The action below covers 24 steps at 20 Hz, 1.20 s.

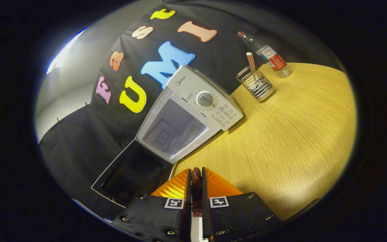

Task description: Open the microwave, put the food inside, and close the microwave door.

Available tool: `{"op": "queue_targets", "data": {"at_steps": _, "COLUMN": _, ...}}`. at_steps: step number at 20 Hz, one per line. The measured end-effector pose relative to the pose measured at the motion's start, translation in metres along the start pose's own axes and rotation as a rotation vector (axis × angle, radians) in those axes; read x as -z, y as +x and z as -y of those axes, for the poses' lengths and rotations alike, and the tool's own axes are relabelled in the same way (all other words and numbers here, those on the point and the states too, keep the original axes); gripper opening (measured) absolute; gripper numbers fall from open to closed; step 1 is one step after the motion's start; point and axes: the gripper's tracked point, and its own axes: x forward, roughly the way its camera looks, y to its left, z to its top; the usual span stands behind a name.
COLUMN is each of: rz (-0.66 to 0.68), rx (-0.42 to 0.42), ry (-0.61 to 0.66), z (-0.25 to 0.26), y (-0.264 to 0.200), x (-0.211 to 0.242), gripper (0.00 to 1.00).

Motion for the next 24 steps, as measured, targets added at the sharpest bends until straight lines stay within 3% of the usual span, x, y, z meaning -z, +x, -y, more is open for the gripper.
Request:
{"op": "queue_targets", "data": {"at_steps": 7, "rz": 0.001, "rx": -0.024, "ry": 0.149, "z": -0.013, "y": 0.0, "x": -0.008, "gripper": 0.14}}
{"op": "queue_targets", "data": {"at_steps": 13, "rz": 0.076, "rx": -0.062, "ry": 0.183, "z": -0.045, "y": 0.002, "x": -0.04, "gripper": 0.13}}
{"op": "queue_targets", "data": {"at_steps": 19, "rz": 0.135, "rx": -0.094, "ry": 0.199, "z": -0.088, "y": 0.033, "x": -0.057, "gripper": 0.13}}
{"op": "queue_targets", "data": {"at_steps": 24, "rz": 0.159, "rx": -0.072, "ry": 0.188, "z": -0.107, "y": 0.072, "x": -0.053, "gripper": 0.13}}
